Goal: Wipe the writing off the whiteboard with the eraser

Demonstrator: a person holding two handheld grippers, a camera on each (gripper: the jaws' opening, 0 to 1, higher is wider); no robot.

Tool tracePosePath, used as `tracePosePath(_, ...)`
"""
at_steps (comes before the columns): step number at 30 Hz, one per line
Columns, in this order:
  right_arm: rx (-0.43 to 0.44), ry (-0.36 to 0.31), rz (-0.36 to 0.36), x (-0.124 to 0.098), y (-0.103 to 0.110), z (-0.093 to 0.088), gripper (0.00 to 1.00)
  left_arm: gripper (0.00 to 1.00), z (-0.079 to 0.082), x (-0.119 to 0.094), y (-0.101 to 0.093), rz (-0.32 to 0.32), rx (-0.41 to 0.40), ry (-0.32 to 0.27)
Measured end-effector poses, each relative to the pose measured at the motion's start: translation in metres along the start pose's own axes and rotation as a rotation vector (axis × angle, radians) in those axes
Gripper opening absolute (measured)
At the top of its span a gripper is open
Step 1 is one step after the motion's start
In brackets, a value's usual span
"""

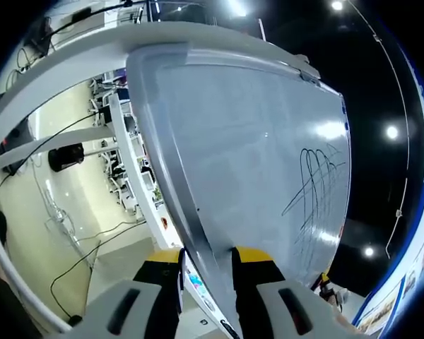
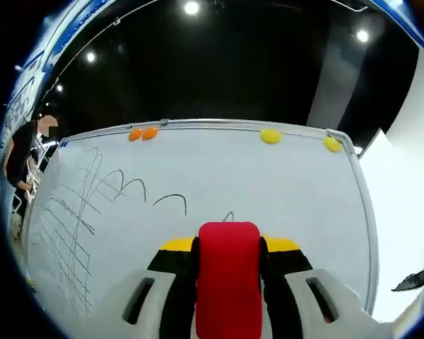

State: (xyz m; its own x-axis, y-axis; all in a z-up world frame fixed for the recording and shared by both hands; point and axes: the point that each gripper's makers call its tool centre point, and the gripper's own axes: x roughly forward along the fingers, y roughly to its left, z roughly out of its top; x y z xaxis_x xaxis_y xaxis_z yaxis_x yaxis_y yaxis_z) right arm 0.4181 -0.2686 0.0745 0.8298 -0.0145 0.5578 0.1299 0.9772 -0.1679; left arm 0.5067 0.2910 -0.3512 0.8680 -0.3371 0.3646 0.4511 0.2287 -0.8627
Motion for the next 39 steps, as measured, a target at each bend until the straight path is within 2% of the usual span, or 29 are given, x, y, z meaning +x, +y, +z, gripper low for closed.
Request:
tracePosePath(6,-0.030,0.021,0.015,0.006,-0.001,0.008,0.36,0.29,0.001,0.001,0.002,0.001,-0.001,-0.008)
tracePosePath(13,-0.010,0.037,-0.006,0.012,-0.004,0.012,0.36,0.29,0.001,0.001,0.002,0.005,0.002,-0.005)
tracePosePath(18,0.022,0.018,-0.047,0.011,-0.005,0.014,0.37,0.29,0.001,0.000,0.001,0.001,0.003,-0.005)
tracePosePath(20,0.078,-0.006,-0.089,0.011,-0.008,0.016,0.37,0.29,0.001,0.000,0.002,-0.005,-0.005,-0.005)
tracePosePath(24,0.126,-0.030,-0.159,0.011,-0.009,0.017,0.37,0.29,0.002,0.000,0.003,-0.013,-0.003,0.001)
tracePosePath(31,0.168,-0.031,-0.186,0.012,-0.007,0.019,0.37,0.29,0.002,0.000,0.002,-0.018,0.002,0.000)
tracePosePath(39,0.167,-0.032,-0.189,0.015,0.005,0.022,0.37,0.29,0.003,0.001,0.003,-0.019,0.005,-0.011)
